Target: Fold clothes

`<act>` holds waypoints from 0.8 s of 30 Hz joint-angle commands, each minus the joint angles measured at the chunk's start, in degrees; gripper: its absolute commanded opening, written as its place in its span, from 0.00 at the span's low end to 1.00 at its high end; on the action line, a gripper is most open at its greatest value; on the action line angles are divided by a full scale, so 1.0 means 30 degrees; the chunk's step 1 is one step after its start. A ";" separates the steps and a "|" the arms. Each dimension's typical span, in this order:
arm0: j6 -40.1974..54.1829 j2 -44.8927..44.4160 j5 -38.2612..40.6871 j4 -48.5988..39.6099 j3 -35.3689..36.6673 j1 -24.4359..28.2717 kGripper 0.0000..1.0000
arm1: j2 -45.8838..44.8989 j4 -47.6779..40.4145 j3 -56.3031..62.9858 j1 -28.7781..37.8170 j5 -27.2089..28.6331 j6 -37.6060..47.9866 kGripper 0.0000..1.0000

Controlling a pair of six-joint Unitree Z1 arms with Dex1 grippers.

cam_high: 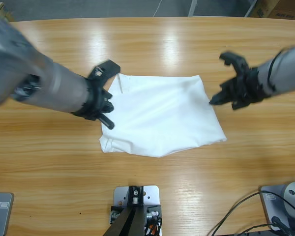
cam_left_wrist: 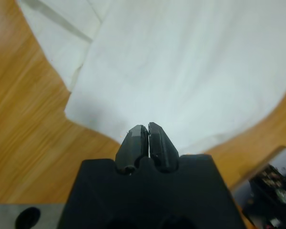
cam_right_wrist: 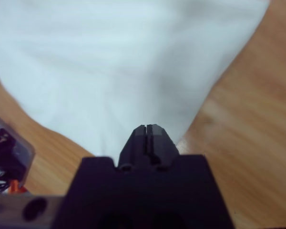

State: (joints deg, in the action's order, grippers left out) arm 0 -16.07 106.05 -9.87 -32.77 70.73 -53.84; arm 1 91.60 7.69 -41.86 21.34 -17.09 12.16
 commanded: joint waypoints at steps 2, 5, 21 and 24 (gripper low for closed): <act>-0.0062 0.3411 0.0818 0.0993 0.0891 0.0773 0.00 | 0.1662 -0.2381 0.2129 0.0809 0.0129 0.1630 0.00; -0.0009 0.3675 0.0830 0.0993 0.1020 0.0972 0.00 | 0.1955 -0.1596 0.2393 0.0885 0.0287 0.2304 0.00; 0.0008 0.4466 0.1404 0.1596 0.1307 0.2747 0.00 | 0.3912 0.0097 0.3131 0.0885 0.2567 0.4267 0.00; -0.0004 0.4015 0.1638 0.1561 0.1336 0.4089 0.00 | 0.3127 0.0601 0.3125 0.0861 0.3117 0.5052 0.00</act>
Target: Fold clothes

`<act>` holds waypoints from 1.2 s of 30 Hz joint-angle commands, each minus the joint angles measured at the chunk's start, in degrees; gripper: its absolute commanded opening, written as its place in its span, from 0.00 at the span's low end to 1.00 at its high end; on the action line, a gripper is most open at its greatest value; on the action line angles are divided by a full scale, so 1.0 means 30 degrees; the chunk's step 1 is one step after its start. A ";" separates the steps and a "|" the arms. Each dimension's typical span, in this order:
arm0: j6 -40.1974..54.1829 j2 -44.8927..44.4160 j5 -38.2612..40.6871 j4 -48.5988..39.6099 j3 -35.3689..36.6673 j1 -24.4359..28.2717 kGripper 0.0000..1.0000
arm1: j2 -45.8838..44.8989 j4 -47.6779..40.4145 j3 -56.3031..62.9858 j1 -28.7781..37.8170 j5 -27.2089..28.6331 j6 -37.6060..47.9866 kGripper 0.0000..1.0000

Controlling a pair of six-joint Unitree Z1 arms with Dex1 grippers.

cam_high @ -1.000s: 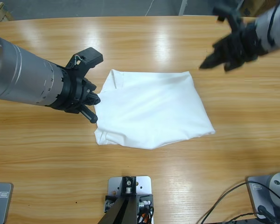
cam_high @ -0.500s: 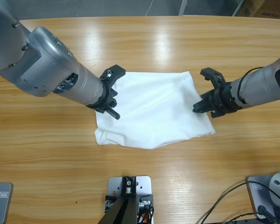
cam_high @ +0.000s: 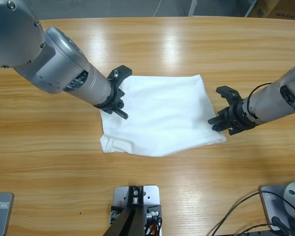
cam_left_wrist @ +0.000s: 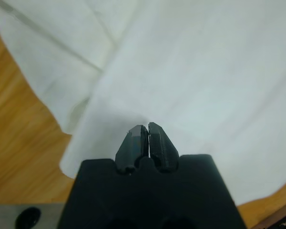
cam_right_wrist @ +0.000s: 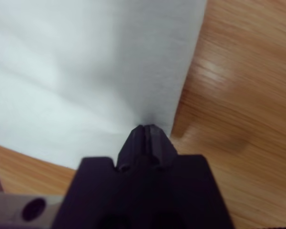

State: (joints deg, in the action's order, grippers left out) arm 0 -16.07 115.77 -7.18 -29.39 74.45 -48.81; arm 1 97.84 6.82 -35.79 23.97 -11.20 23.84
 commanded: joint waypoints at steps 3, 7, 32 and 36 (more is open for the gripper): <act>0.0008 -0.0012 0.0944 -0.0070 0.0064 0.3491 0.00 | 0.0106 0.1194 0.1206 -0.0022 0.1215 0.1539 0.00; 0.0055 -0.1506 0.0927 -0.0316 -0.0440 0.3819 0.16 | -0.1183 0.1557 0.1282 -0.0022 0.1314 0.2131 0.00; -0.1094 -0.9440 0.2081 -0.0486 -0.6968 0.2003 0.72 | 0.3534 0.0163 0.0585 -1.3265 -0.9496 -0.4490 0.99; -0.1234 -0.9258 0.2099 -0.0480 -0.6950 0.2003 0.72 | 0.4202 -0.0634 0.0878 -1.3247 -1.0598 -0.4853 0.94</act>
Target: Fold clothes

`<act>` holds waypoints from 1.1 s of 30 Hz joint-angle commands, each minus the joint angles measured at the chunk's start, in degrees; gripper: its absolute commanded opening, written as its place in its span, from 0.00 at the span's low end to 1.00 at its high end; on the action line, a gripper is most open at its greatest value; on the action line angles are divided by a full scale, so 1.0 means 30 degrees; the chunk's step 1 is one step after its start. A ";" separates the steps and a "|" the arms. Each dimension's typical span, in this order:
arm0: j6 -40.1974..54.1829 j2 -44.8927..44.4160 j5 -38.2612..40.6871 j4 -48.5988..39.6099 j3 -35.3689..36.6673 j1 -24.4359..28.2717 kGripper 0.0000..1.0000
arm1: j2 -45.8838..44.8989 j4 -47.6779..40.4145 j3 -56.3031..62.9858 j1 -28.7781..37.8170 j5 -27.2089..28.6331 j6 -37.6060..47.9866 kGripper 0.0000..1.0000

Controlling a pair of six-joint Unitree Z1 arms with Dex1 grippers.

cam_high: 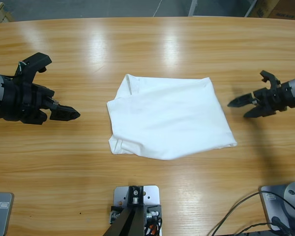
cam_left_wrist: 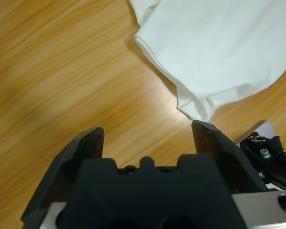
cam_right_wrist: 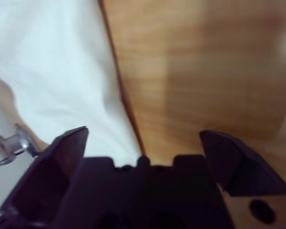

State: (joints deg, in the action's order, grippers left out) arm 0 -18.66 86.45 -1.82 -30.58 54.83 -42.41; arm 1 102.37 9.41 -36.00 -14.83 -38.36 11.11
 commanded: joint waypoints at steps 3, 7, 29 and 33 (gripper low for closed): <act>-0.0402 0.0669 0.0402 0.0010 -0.0629 -0.0130 0.72 | 0.3060 -0.1496 0.1114 -0.0201 -0.1960 -0.0802 0.93; -0.0484 0.0803 0.0402 0.0150 -0.0816 -0.0130 0.72 | 0.3535 -0.2170 0.1407 0.2348 -0.1895 -0.0614 0.92; -0.0958 0.0300 0.0402 0.0701 -0.1971 -0.0453 0.72 | 0.3758 -0.4109 0.1900 0.4475 -0.2522 0.0399 0.00; -0.1034 -0.0023 0.0402 0.0748 -0.2486 -0.0453 0.72 | 0.2955 -0.4150 0.2005 0.4481 -0.0981 0.0382 0.00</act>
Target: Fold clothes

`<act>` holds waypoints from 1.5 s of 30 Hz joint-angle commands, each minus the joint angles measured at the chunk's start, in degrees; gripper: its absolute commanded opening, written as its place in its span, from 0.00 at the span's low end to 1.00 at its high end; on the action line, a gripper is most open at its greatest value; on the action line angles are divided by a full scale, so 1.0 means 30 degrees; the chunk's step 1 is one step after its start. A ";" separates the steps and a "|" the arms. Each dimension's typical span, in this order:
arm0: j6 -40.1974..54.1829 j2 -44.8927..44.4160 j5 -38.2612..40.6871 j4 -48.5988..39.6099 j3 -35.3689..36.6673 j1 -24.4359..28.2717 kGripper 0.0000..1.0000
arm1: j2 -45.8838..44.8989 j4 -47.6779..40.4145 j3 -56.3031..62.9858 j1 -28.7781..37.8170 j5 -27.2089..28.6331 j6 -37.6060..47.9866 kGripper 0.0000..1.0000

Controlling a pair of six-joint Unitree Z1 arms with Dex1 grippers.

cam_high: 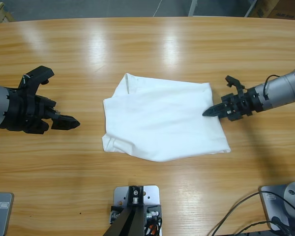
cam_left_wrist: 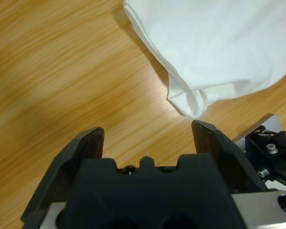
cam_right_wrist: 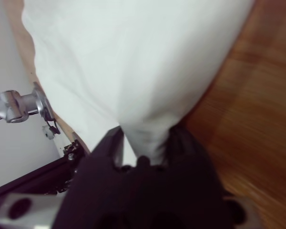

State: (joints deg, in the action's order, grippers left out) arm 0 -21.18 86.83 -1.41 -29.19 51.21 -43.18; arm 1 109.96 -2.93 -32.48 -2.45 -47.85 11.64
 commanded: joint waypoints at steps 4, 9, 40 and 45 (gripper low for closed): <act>-0.0389 -0.0484 0.0264 0.0548 -0.1929 -0.0196 0.72 | -0.1433 0.0971 0.0655 0.0349 0.3400 -0.0258 0.00; -0.0412 -0.0583 0.0264 0.0630 -0.2116 -0.0190 0.72 | -0.4872 0.9104 -0.3505 0.0349 0.8456 -0.1588 0.00; -0.0998 -0.0847 0.0352 0.2400 -0.4132 -0.0196 0.72 | -0.2423 2.2850 -1.5616 1.1130 1.9988 0.0838 0.00; -0.1028 -0.0847 0.0352 0.2535 -0.4237 -0.0196 0.72 | -0.0155 2.2815 -1.6348 1.3602 1.9695 0.1623 0.00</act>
State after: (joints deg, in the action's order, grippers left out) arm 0 -23.89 84.12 -1.06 -22.80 40.53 -43.31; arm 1 99.87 64.76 -79.29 30.72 11.18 13.69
